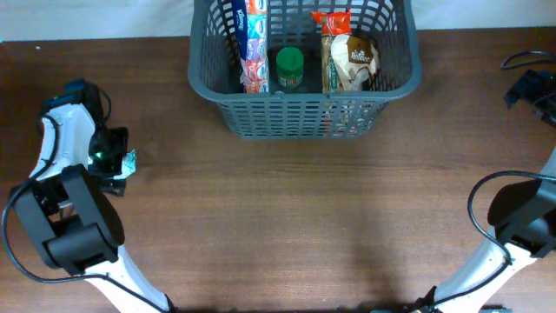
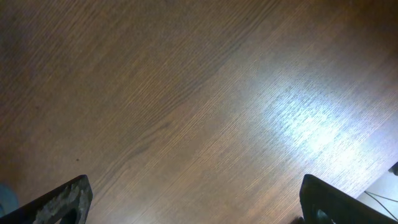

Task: Pack container
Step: 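Move the left gripper toward the mint-green wrapped item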

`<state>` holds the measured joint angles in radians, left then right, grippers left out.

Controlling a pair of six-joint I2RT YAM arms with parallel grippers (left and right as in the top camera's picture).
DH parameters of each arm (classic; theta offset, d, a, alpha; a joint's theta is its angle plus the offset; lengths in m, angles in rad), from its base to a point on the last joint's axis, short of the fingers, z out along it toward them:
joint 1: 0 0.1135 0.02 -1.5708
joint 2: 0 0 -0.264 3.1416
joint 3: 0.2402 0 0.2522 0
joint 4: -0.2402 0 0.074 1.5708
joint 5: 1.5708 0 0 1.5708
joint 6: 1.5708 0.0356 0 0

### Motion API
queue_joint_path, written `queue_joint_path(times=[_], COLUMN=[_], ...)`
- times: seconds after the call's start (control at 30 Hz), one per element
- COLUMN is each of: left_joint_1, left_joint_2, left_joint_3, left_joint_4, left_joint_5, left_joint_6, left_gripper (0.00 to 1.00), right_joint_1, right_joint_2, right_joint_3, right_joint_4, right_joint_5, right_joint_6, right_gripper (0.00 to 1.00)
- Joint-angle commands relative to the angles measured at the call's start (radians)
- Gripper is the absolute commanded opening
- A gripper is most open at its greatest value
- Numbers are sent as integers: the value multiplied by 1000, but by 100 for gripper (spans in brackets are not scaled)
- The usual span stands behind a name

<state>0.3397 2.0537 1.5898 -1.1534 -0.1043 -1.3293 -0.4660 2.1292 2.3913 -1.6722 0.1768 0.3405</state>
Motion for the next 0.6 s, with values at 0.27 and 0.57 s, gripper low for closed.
queue_joint_path(times=[0.27, 0.57], left_joint_1=[46, 85], left_joint_2=[5, 9], left_joint_3=[-32, -38], left_joint_4=[53, 108], left_joint_5=[-72, -54], left_joint_6=[-2, 0], left_gripper=[99, 99], right_joint_1=[-6, -6], right_joint_2=[3, 3], right_joint_3=[-4, -4], right_joint_4=[1, 1], right_joint_5=[18, 18], right_joint_6=[9, 9], right_gripper=[99, 99])
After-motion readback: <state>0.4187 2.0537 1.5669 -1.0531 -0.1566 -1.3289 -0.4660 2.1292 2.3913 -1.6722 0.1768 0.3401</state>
